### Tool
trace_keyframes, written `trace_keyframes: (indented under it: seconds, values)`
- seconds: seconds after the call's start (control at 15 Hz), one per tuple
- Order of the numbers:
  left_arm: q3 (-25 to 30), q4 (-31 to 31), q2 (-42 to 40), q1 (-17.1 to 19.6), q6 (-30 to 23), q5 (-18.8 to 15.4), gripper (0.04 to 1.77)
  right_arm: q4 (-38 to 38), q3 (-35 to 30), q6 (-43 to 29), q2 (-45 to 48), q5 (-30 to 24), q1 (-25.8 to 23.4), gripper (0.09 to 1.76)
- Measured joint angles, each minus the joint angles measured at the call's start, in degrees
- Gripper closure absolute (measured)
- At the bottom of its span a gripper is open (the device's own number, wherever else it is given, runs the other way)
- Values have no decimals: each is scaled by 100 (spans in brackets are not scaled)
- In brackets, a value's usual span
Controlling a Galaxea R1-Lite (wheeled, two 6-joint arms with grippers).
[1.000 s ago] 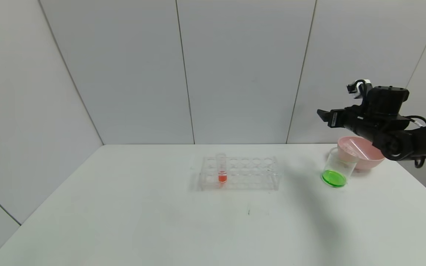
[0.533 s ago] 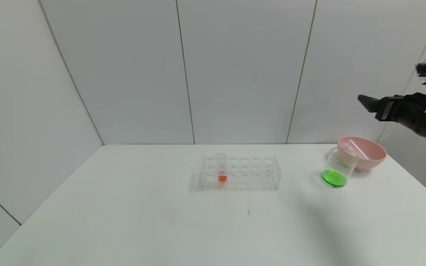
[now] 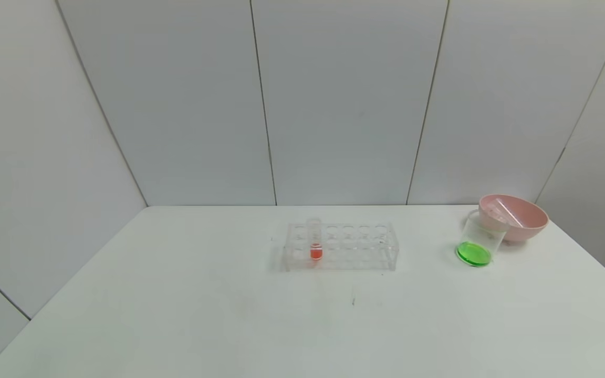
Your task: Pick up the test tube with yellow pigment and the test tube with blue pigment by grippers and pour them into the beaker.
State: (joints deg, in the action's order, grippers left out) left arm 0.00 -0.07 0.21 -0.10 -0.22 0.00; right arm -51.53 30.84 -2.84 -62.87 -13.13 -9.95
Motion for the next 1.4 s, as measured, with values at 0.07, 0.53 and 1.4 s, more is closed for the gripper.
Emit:
trace_keyframes:
  seconds: [0.07,0.53,1.4]
  values:
    - [0,2,0,0,0,0,5,62,-308,-24,510,-206,-9,16]
    - [0,2,0,0,0,0,5,1935,-1392,-55,3641,-1005,293,15]
    - [0,0,0,0,0,0,5,5243,-3035,803,6284,1075,929,15]
